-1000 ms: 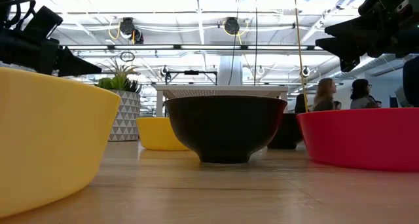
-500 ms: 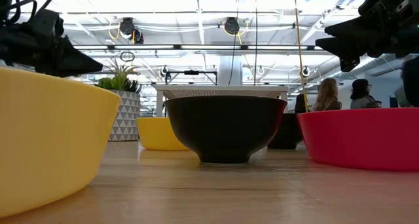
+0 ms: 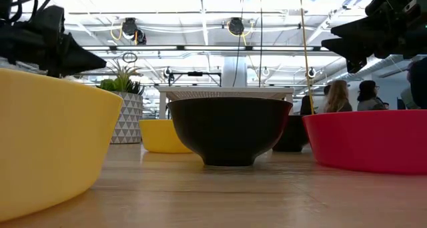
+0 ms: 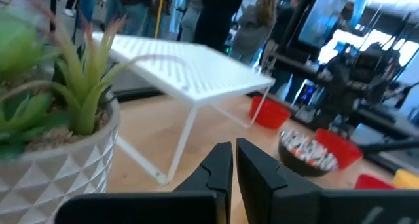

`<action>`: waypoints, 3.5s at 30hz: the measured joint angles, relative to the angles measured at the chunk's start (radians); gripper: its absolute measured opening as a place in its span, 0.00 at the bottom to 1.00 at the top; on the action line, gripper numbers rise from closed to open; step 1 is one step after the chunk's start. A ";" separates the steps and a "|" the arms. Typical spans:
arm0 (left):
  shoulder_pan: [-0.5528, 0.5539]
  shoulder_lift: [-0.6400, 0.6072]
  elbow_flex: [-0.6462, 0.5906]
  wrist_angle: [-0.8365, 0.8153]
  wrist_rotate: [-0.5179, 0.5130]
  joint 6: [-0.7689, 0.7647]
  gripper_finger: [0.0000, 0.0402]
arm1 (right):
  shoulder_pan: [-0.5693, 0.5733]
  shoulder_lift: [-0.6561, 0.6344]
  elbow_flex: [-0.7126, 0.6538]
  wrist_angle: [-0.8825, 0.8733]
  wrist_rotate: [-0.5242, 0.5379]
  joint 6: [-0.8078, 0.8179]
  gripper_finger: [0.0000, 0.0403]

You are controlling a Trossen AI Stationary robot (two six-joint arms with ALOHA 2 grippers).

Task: Pick & Place Mini bowls
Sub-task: Put the yellow bowl on the shelf

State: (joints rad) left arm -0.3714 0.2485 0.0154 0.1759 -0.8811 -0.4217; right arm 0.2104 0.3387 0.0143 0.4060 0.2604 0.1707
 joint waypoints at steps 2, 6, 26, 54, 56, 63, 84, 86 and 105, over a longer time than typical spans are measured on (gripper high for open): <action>0.001 0.000 0.000 0.074 0.014 0.075 0.05 | 0.000 0.000 0.000 0.000 0.000 0.000 0.40; 0.001 0.000 0.000 0.248 0.080 0.269 0.05 | 0.000 0.000 0.000 0.000 0.000 0.000 0.40; 0.056 0.287 0.203 0.139 0.118 0.433 0.05 | 0.000 0.000 0.000 0.000 0.000 0.000 0.40; 0.184 0.986 0.547 0.252 0.229 0.259 0.05 | 0.000 0.000 0.000 0.000 0.000 0.000 0.40; 0.185 1.001 0.548 0.309 0.268 0.245 0.05 | 0.000 0.000 0.000 0.000 0.000 0.000 0.40; 0.203 1.076 0.548 0.377 0.446 0.198 0.05 | 0.000 0.000 0.000 0.000 0.000 0.000 0.40; 0.214 1.205 0.547 0.382 0.391 0.247 0.05 | 0.000 0.000 0.000 0.000 0.000 0.000 0.40; 0.231 1.205 0.547 0.378 0.387 0.241 0.06 | 0.000 0.000 0.000 0.000 0.000 0.000 0.40; 0.253 1.205 0.682 0.084 0.614 0.270 0.48 | 0.000 0.000 0.000 0.000 0.000 0.000 0.40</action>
State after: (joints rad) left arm -0.1183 1.4540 0.6973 0.2601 -0.2673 -0.1521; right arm 0.2104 0.3386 0.0143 0.4061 0.2604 0.1708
